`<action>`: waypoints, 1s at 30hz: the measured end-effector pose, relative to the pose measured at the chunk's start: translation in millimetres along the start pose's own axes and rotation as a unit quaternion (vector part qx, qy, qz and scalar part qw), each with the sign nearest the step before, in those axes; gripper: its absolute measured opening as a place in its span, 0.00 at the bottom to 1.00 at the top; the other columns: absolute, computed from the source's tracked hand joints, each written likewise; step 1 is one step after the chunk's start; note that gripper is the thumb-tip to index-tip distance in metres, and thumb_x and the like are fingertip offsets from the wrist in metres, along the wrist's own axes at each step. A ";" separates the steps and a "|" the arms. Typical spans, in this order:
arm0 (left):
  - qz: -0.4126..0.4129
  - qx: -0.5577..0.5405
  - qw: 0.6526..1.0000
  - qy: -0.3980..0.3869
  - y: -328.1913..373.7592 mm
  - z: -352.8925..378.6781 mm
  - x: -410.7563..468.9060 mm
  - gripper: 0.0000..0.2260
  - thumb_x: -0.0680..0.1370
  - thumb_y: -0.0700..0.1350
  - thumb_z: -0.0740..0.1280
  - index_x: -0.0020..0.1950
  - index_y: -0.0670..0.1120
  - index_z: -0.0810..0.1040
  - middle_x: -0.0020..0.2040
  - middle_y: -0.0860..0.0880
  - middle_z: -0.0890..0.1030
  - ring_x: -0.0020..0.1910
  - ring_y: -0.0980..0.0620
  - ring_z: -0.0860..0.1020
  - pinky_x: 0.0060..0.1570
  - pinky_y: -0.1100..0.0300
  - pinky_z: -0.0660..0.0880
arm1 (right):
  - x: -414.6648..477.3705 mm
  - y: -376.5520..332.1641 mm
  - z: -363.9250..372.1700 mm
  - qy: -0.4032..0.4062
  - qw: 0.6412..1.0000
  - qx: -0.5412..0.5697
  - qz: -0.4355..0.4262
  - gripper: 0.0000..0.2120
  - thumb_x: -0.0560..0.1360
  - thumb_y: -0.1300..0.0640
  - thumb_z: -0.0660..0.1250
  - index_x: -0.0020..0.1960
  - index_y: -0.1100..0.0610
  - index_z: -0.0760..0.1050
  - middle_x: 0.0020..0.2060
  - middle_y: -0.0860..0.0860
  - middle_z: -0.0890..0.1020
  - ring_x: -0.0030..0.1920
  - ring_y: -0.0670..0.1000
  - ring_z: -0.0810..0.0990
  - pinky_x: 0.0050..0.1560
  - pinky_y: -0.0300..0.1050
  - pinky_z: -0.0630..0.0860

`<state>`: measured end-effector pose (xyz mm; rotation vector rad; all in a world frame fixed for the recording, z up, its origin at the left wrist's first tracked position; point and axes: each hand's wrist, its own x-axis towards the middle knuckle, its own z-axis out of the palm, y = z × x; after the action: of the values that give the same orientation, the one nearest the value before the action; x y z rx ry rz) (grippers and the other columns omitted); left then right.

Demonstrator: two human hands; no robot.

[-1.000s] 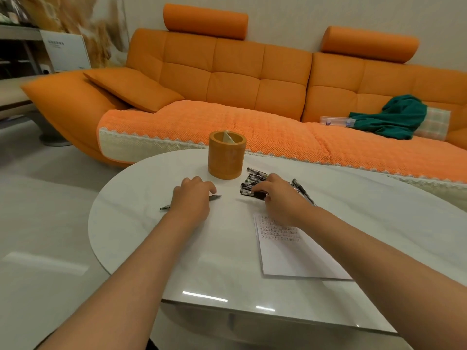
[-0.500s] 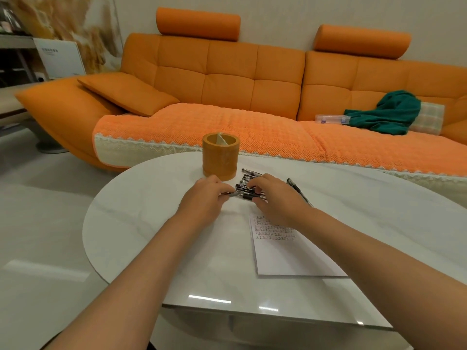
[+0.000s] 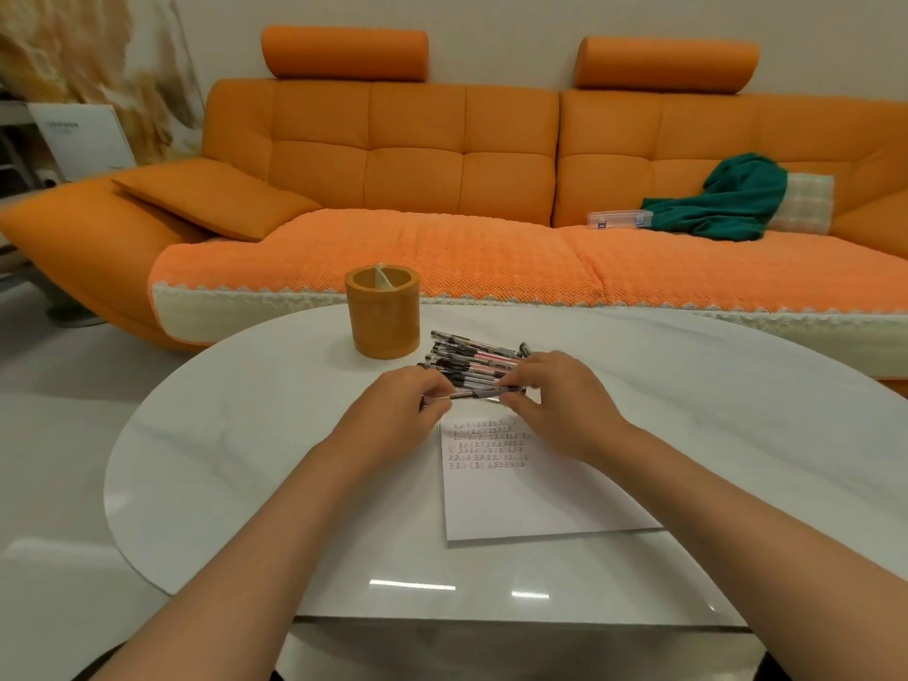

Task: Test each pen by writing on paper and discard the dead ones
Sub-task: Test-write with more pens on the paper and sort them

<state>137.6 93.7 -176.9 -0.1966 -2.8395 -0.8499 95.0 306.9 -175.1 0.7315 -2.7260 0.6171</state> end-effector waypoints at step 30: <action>0.027 0.030 0.995 -0.096 9.2 29.6 7.2 0.06 0.77 0.53 0.70 0.53 0.59 0.78 0.46 0.59 0.75 0.46 0.59 0.72 0.42 0.64 0.69 | -15.6 0.1 14.3 0.000 0.979 -0.166 -0.119 0.29 0.70 0.28 0.59 0.29 0.53 0.70 0.23 0.48 0.72 0.26 0.47 0.68 0.27 0.42 0.62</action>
<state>128.4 118.3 -194.9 -0.3645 -3.0154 -0.7732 106.2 306.9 -193.1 0.9445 -2.5893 0.1039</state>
